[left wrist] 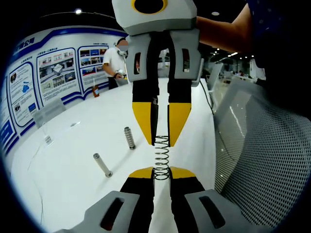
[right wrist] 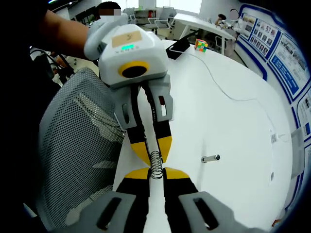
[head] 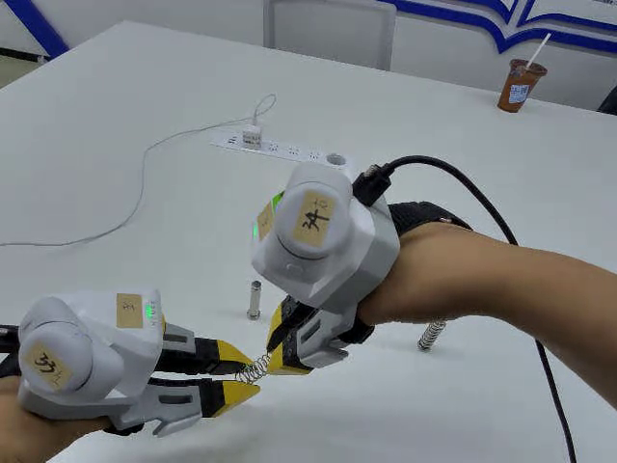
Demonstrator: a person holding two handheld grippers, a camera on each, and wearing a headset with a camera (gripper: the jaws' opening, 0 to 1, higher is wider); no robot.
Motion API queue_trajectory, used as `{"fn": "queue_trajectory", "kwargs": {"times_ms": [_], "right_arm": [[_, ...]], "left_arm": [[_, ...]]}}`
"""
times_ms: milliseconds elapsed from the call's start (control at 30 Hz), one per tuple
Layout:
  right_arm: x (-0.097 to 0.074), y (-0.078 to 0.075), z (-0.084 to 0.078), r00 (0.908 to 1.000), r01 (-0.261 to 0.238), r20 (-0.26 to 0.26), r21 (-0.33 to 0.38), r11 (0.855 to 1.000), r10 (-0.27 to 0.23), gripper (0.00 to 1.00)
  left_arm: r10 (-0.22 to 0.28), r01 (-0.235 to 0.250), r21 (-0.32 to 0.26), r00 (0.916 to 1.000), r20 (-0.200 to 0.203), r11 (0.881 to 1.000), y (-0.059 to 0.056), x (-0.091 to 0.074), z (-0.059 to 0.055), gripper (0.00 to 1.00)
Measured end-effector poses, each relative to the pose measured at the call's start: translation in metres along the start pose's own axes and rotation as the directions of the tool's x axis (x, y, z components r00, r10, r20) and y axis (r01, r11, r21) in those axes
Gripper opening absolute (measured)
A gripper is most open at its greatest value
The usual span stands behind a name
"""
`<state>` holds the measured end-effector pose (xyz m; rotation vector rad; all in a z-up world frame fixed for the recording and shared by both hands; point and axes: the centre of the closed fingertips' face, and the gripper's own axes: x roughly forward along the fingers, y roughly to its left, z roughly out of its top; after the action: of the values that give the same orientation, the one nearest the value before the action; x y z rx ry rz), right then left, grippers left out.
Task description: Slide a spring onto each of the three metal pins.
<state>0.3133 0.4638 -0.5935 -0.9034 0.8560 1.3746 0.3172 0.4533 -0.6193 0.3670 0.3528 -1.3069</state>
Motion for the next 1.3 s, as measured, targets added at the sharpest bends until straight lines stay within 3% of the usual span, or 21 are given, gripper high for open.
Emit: {"fn": "queue_trajectory", "kwargs": {"times_ms": [533, 833, 1300], "right_arm": [[-0.004, 0.001, 0.015, 0.9991, 0.007, 0.043, -0.007, 1.0, -0.006, 0.12], [0.001, 0.001, 0.009, 0.9997, -0.004, 0.023, 0.001, 1.0, 0.004, 0.14], [0.003, -0.001, 0.008, 0.9995, 0.0, 0.032, 0.008, 1.0, -0.001, 0.12]], "left_arm": [[0.004, -0.004, 0.002, 0.9998, 0.02, 1.0, 0.0, 0.002, 0.005, 0.11], [0.006, -0.006, -0.002, 0.9993, 0.036, 1.0, 0.0, 0.001, 0.007, 0.1], [0.017, -0.017, -0.006, 0.9981, 0.06, 1.0, 0.002, 0.001, 0.013, 0.1]]}}
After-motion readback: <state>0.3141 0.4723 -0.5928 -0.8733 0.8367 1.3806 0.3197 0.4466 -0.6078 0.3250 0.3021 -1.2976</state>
